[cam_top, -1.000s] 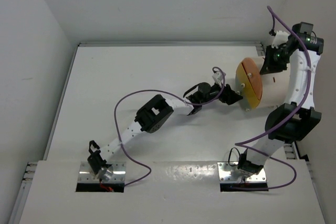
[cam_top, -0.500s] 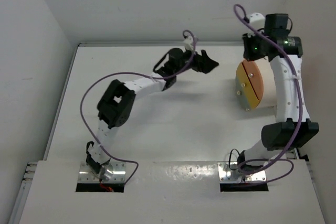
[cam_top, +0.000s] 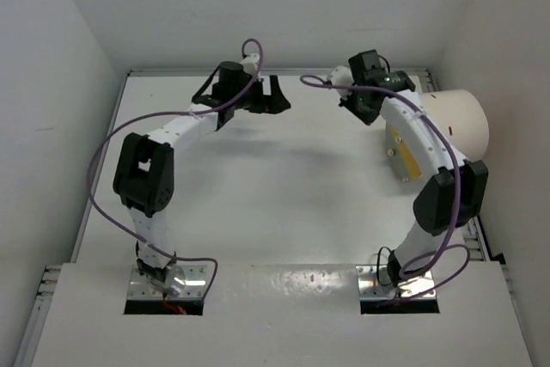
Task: Sort the stationery into containers
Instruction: Reset both arms
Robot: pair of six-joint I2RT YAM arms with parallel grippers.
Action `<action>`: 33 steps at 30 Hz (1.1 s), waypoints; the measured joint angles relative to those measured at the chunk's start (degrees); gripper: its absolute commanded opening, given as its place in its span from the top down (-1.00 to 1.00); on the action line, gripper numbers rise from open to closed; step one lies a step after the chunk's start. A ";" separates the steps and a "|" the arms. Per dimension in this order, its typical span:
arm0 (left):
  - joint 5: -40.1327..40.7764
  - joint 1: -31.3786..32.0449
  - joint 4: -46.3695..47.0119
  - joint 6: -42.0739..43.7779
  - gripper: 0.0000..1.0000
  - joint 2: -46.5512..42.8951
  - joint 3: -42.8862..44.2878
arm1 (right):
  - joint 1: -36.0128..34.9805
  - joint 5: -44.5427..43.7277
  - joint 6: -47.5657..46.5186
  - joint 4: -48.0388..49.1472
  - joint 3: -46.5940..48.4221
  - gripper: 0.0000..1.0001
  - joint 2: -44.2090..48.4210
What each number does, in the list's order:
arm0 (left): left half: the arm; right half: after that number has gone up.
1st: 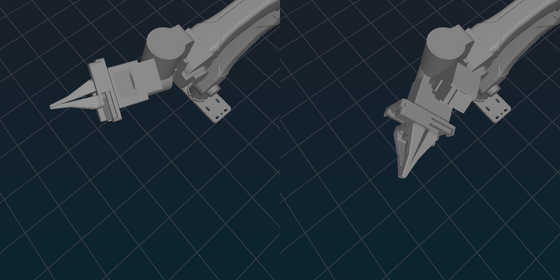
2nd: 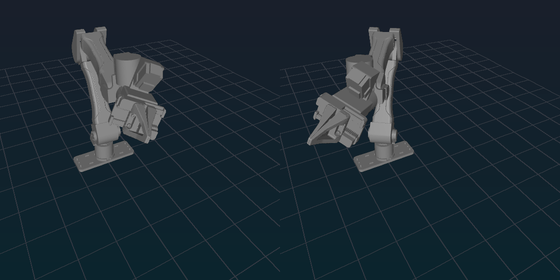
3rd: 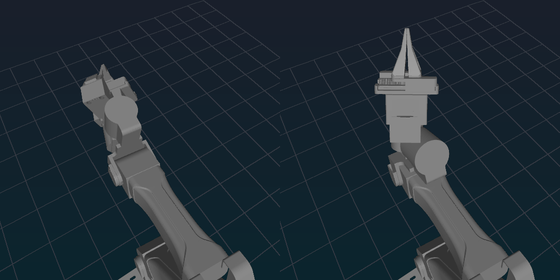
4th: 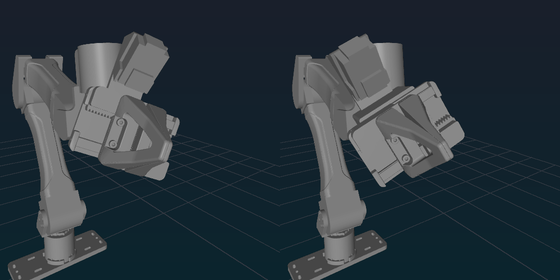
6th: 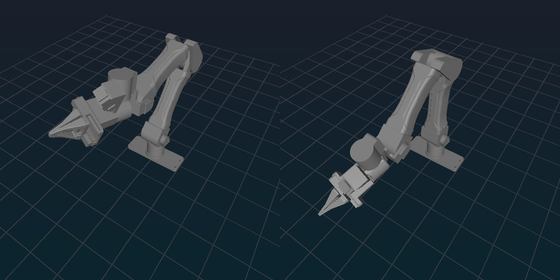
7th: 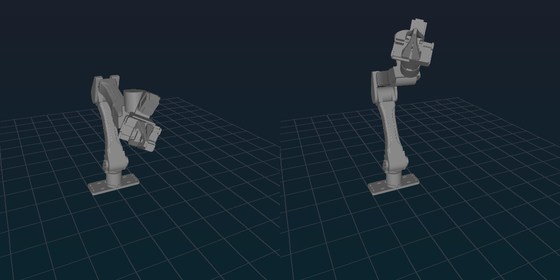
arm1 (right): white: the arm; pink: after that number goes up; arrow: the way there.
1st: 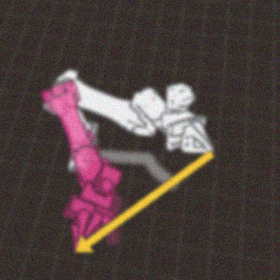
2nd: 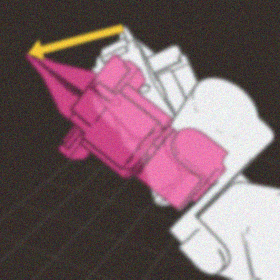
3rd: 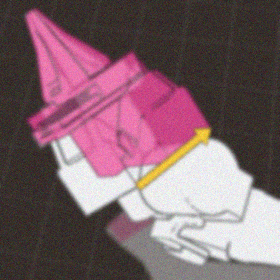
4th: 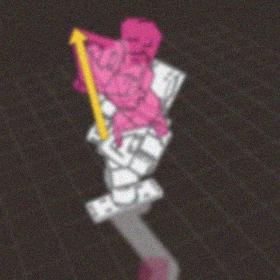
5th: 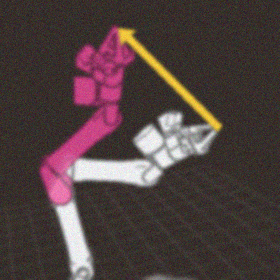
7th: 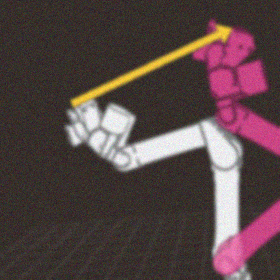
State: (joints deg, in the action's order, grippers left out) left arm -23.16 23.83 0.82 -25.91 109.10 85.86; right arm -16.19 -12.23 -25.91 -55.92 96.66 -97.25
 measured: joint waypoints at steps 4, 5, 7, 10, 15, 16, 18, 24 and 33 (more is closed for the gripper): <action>-0.83 -5.57 -2.34 -0.31 -1.00 -1.77 -2.32 | -0.85 -3.87 -4.28 4.20 -9.11 0.88 -1.25; -1.22 -6.86 -2.19 -0.59 -1.00 -2.10 -2.86 | -0.96 -4.72 -5.62 5.44 -11.34 0.89 -1.36; -1.90 -8.87 -1.57 -1.55 -1.00 -2.64 -3.87 | -0.94 -6.19 -7.82 7.32 -14.08 0.88 -1.64; -3.02 -9.92 -0.55 -2.84 -1.00 -2.89 -4.74 | -0.70 -8.15 -11.04 10.86 -15.98 0.88 -2.27; -5.14 -9.84 1.81 -4.28 -1.00 -2.89 -5.88 | 0.94 -10.99 -16.04 18.01 -17.07 0.89 -4.31; -5.53 -9.84 2.58 -4.61 -1.00 -2.89 -6.40 | 1.51 -11.74 -16.98 19.89 -17.44 0.88 -4.85; -6.12 -9.84 3.54 -5.03 -1.00 -2.89 -7.41 | 2.36 -12.96 -18.99 23.28 -18.49 0.88 -5.77; -7.37 -9.92 4.59 -6.10 -1.00 -2.89 -8.28 | 4.48 -16.76 -25.57 31.17 -20.92 0.88 -8.90; -7.41 -9.97 5.73 -6.99 -1.00 -2.89 -8.31 | 5.20 -20.02 -32.68 37.55 -22.21 0.88 -9.57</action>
State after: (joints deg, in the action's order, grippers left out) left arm -30.57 13.87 6.55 -32.91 106.21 77.56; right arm -10.98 -32.25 -58.59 -18.37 74.46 -106.83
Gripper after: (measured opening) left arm 0.998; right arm 0.058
